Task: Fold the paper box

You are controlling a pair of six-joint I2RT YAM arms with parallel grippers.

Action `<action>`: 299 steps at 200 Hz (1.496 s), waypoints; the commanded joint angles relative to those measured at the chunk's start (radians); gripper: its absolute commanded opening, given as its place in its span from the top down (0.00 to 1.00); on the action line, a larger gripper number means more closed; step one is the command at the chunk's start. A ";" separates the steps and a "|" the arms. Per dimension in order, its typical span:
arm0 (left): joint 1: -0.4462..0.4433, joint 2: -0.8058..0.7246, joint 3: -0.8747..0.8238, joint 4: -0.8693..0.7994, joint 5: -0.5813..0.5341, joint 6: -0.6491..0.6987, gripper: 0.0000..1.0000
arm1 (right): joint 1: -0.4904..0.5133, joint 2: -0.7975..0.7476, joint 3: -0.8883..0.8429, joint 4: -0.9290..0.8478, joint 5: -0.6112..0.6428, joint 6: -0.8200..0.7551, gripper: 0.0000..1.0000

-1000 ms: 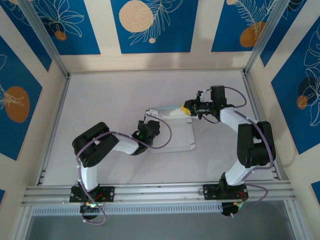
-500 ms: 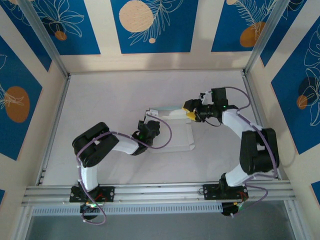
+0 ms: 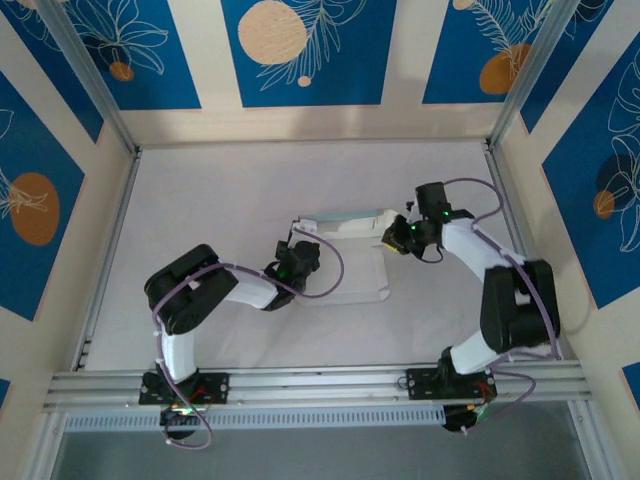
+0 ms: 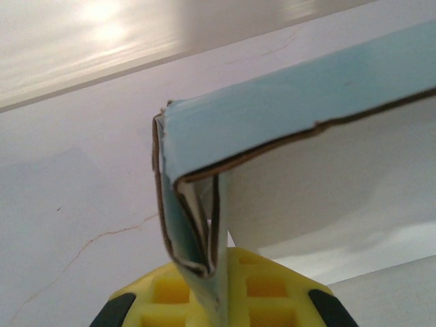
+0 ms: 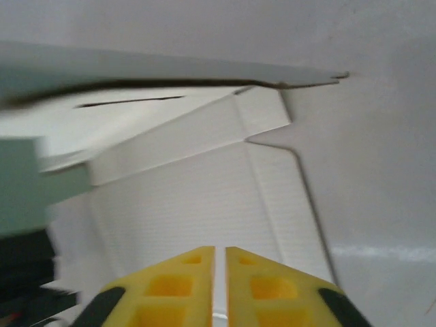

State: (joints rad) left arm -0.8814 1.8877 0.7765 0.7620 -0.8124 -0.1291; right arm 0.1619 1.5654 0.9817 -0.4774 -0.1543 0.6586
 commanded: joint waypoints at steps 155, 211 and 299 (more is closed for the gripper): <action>-0.005 -0.035 -0.016 -0.032 0.051 -0.021 1.00 | 0.035 0.314 0.161 0.063 0.062 -0.074 0.47; -0.007 -0.153 -0.025 -0.071 0.056 -0.032 1.00 | 0.039 0.278 0.138 0.068 0.076 -0.077 0.45; -0.007 -0.190 -0.051 -0.029 0.038 -0.050 1.00 | 0.012 0.030 -0.089 0.329 -0.029 0.007 0.47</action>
State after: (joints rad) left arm -0.8814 1.7420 0.7368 0.6792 -0.7788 -0.1516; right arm 0.1864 1.6855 0.9802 -0.2901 -0.1040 0.6083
